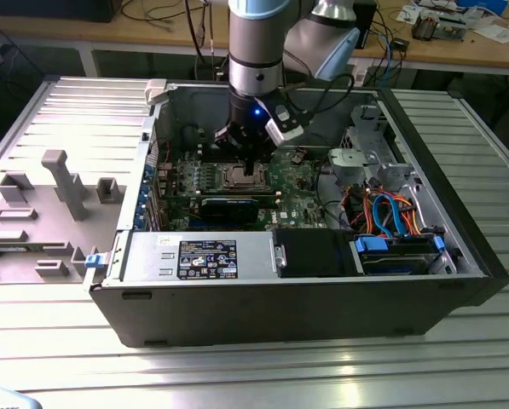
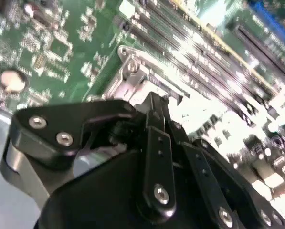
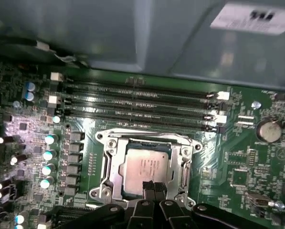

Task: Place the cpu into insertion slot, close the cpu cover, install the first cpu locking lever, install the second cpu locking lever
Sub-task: 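Install the second cpu locking lever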

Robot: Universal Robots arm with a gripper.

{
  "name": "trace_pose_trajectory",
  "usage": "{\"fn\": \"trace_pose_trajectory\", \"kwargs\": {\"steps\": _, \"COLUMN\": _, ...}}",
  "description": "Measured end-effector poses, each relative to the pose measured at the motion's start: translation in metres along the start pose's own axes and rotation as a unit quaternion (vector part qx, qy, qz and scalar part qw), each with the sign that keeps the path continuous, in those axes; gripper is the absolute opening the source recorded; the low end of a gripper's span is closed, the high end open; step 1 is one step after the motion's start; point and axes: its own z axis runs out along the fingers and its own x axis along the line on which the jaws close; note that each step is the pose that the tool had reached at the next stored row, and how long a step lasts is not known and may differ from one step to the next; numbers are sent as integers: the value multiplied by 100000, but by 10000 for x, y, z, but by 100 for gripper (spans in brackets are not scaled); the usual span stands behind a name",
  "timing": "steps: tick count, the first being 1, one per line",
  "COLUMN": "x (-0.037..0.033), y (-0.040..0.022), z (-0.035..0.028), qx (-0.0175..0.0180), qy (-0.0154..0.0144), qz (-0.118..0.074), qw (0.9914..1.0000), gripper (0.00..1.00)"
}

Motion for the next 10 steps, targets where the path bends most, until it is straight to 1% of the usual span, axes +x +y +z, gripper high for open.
{"fn": "trace_pose_trajectory", "kwargs": {"steps": 4, "x": -3, "y": 3, "z": -145, "qx": 2, "qy": 0, "qz": -4, "qw": 100000, "gripper": 11}}
{"fn": "trace_pose_trajectory", "kwargs": {"steps": 6, "x": -3, "y": 3, "z": -178, "qx": 0, "qy": 0, "qz": -4, "qw": 100000, "gripper": 11}}
{"fn": "trace_pose_trajectory", "kwargs": {"steps": 10, "x": -3, "y": 3, "z": -181, "qx": -1, "qy": 0, "qz": -4, "qw": 100000, "gripper": 11}}
